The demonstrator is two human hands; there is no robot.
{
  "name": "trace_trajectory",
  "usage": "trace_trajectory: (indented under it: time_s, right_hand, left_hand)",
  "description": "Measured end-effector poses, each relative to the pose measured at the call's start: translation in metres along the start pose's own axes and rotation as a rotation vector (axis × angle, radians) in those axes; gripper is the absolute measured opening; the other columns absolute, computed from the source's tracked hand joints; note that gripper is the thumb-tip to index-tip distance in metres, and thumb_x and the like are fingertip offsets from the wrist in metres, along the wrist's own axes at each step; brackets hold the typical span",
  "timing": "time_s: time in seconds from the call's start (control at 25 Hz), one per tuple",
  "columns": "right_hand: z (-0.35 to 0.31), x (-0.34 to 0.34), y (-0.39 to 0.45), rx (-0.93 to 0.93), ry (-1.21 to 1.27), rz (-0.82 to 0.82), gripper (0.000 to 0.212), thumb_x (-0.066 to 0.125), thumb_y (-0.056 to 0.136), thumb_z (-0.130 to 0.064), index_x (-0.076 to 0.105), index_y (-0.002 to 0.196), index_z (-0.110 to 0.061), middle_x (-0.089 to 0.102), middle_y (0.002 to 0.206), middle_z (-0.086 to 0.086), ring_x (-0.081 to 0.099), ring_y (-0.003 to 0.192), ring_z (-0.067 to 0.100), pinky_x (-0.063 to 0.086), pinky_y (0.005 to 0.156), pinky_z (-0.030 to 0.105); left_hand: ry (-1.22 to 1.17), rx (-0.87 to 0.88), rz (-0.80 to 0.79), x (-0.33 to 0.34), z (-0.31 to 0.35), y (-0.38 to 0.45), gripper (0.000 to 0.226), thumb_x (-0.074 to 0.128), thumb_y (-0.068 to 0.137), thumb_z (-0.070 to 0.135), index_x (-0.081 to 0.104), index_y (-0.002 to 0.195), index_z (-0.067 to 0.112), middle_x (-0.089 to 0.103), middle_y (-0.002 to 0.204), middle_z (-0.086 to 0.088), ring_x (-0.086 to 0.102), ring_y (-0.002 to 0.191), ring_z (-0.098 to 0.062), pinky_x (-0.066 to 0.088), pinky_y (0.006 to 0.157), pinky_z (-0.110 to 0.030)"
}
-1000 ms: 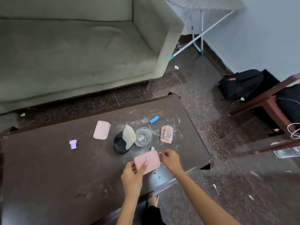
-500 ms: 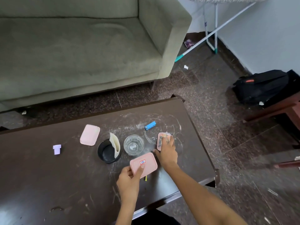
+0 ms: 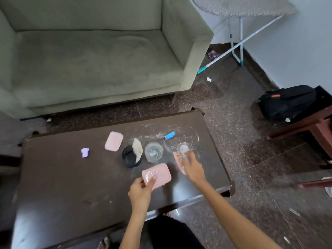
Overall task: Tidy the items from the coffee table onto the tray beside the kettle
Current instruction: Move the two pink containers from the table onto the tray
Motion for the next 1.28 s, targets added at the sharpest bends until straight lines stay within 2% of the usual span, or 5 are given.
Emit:
trace_trajectory:
  time_s: [0.12, 0.28, 0.4, 0.72, 1.28]
  right_hand:
    - [-0.023, -0.004, -0.063, 0.205, 0.479, -0.176, 0.033, 0.038, 0.094, -0.035, 0.058, 0.117, -0.023, 0.067, 0.104, 0.015, 0.066, 0.081, 0.027, 0.054, 0.06, 0.031]
    - [-0.059, 0.017, -0.13, 0.334, 0.721, -0.478, 0.046, 0.028, 0.091, -0.044, 0.058, 0.116, -0.02, 0.068, 0.102, 0.014, 0.067, 0.087, 0.029, 0.049, 0.073, 0.037]
    - [-0.088, 0.04, -0.166, 0.294, 0.672, -0.55, 0.052, 0.034, 0.089, -0.062, 0.06, 0.113, -0.025, 0.071, 0.103, 0.009, 0.068, 0.094, 0.027, 0.047, 0.073, 0.035]
    - [-0.193, 0.117, -0.234, 0.055, 0.619, -0.461, 0.051, 0.073, 0.076, -0.039, 0.055, 0.118, -0.017, 0.068, 0.113, 0.011, 0.068, 0.099, 0.027, 0.057, 0.064, 0.036]
    - [-0.363, 0.289, -0.288, -0.149, 0.334, -0.604, 0.021, 0.068, 0.084, -0.021, 0.061, 0.103, -0.014, 0.065, 0.095, 0.002, 0.061, 0.078, 0.013, 0.055, 0.056, 0.027]
  left_hand:
    - [-0.048, -0.013, 0.015, -0.05, 0.014, -0.034, 0.018, 0.078, 0.074, 0.031, 0.065, 0.077, 0.02, 0.072, 0.081, -0.007, 0.068, 0.072, -0.02, 0.057, 0.08, -0.048]
    - [-0.071, 0.021, 0.048, -0.124, 0.033, -0.065, 0.011, 0.073, 0.081, 0.025, 0.068, 0.079, 0.016, 0.072, 0.087, -0.013, 0.067, 0.072, -0.02, 0.059, 0.076, -0.041]
    - [-0.094, 0.029, 0.059, -0.18, 0.044, -0.073, 0.017, 0.07, 0.083, 0.025, 0.068, 0.092, 0.01, 0.071, 0.088, -0.007, 0.067, 0.072, -0.017, 0.059, 0.069, -0.031]
    - [-0.14, 0.102, 0.088, -0.332, 0.081, -0.075, 0.016, 0.069, 0.084, 0.028, 0.069, 0.094, 0.015, 0.072, 0.094, -0.007, 0.068, 0.085, -0.02, 0.057, 0.064, -0.023]
    - [-0.302, 0.026, 0.275, -0.543, 0.056, -0.023, 0.029, 0.066, 0.086, 0.031, 0.069, 0.104, 0.009, 0.072, 0.092, -0.006, 0.068, 0.084, -0.019, 0.056, 0.071, -0.028]
Point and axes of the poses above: each hand's wrist, its own y-axis towards the middle knuckle, its own x-axis out of the palm, z = x × y, the point moved 4 cm from there along y, towards the middle knuckle
